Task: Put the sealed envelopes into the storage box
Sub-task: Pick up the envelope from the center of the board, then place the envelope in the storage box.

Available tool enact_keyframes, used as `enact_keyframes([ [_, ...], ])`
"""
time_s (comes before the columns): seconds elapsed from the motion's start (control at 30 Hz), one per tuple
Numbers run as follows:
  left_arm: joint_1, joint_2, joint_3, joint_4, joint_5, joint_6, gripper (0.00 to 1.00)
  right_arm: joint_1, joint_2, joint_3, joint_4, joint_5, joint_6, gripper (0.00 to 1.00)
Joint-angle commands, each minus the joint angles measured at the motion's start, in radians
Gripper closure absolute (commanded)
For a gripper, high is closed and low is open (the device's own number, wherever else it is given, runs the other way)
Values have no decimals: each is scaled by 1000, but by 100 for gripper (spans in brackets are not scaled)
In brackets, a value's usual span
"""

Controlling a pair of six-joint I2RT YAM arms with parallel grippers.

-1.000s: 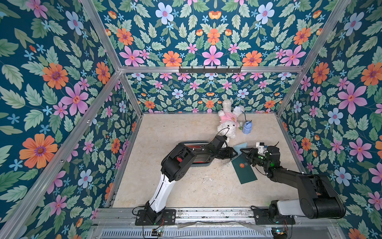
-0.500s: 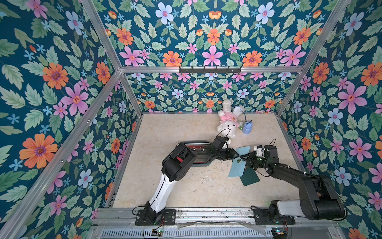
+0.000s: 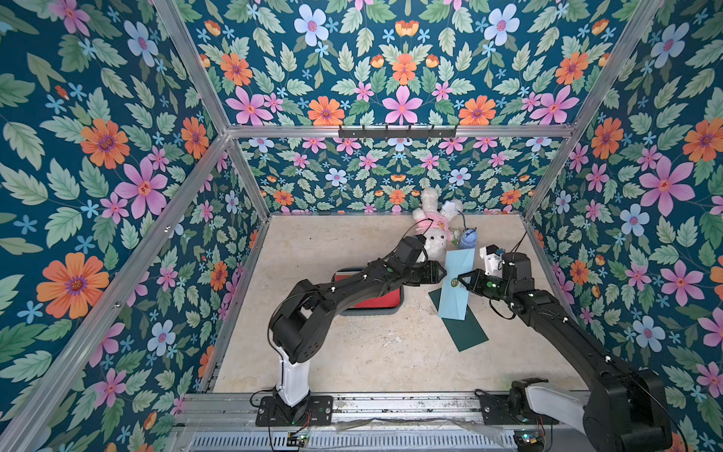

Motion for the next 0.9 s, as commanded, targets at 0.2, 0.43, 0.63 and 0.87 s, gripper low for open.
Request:
enact_keyframes([
  [0.2,268,-416,-368,-116,-173,30,37,234,165,399,-236,106,-593,100],
  [0.43,443,-673,-495,-318,-288,90,37,412,540,876,-632,229,-942,100],
  [0.63,475,-830,-516,-437,-399,137,36,519,842,1290,-857,303,-1056,100],
  [0.87,482,-936,-555,-480,-441,149,35,609,1019,1492,-937,316,-1132,100],
])
